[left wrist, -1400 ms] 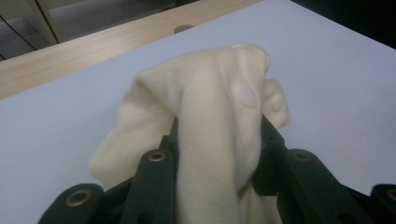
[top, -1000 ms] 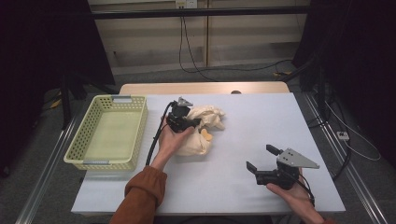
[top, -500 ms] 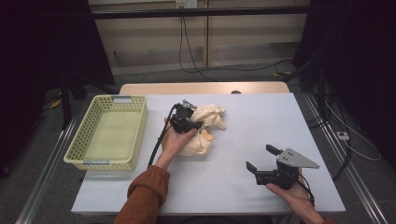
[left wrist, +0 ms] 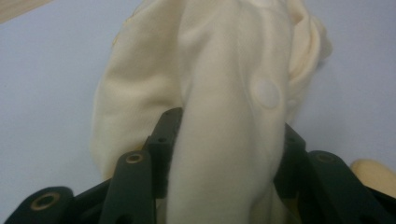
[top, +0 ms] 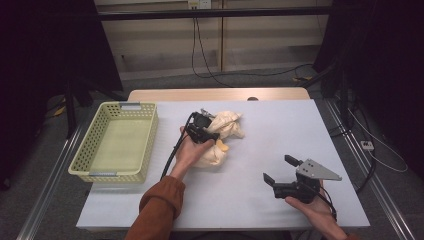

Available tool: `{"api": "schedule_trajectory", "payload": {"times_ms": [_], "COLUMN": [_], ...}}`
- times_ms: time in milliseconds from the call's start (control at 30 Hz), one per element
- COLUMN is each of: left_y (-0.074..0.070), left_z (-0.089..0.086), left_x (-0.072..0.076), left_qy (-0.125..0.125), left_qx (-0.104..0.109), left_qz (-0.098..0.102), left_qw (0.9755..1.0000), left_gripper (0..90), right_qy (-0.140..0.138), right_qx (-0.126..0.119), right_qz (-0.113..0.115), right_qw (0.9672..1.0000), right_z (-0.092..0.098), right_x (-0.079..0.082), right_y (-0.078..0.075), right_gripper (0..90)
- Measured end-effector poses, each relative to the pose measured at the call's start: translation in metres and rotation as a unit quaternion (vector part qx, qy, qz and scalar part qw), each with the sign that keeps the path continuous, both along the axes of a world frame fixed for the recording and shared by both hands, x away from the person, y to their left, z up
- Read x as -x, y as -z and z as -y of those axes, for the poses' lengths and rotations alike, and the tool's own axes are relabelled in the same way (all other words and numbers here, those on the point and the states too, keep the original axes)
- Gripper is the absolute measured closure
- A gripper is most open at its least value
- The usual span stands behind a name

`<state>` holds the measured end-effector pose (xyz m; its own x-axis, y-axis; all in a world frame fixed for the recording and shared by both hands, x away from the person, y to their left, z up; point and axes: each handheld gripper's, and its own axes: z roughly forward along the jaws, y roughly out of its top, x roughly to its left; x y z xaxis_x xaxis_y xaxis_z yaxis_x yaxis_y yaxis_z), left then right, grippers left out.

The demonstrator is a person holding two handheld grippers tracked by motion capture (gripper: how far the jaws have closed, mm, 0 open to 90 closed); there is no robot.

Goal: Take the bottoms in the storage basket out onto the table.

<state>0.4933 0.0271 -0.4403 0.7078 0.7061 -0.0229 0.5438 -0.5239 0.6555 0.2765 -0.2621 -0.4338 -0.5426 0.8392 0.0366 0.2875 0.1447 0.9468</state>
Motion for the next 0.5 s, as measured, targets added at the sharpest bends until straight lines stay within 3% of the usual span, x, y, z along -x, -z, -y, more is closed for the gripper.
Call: {"api": "schedule_trajectory", "payload": {"times_ms": [200,333,500], "left_y": [0.0003,0.0004,-0.0005], "left_z": [0.0021,0.0006,-0.001], "left_x": [-0.0005,-0.001,-0.0015], "left_qy": [0.003,0.01,-0.001], "left_qx": [-0.008,-0.001,-0.004], "left_qz": [-0.006,-0.008,-0.008], "left_qw": [0.9999,0.9999,1.0], "left_gripper": [48.2,38.4,29.8], "right_qy": [0.0,-0.001,-0.002], "right_qx": [0.0,-0.002,-0.003], "right_qz": [0.001,-0.002,-0.002], "right_qw": [1.0,1.0,1.0], "right_z": [0.0003,-0.0001,0.0015], "right_x": [-0.0004,-0.0022,-0.0034], "right_y": [0.0001,0.0008,0.0015], "right_gripper": [3.7,3.7,3.8]}}
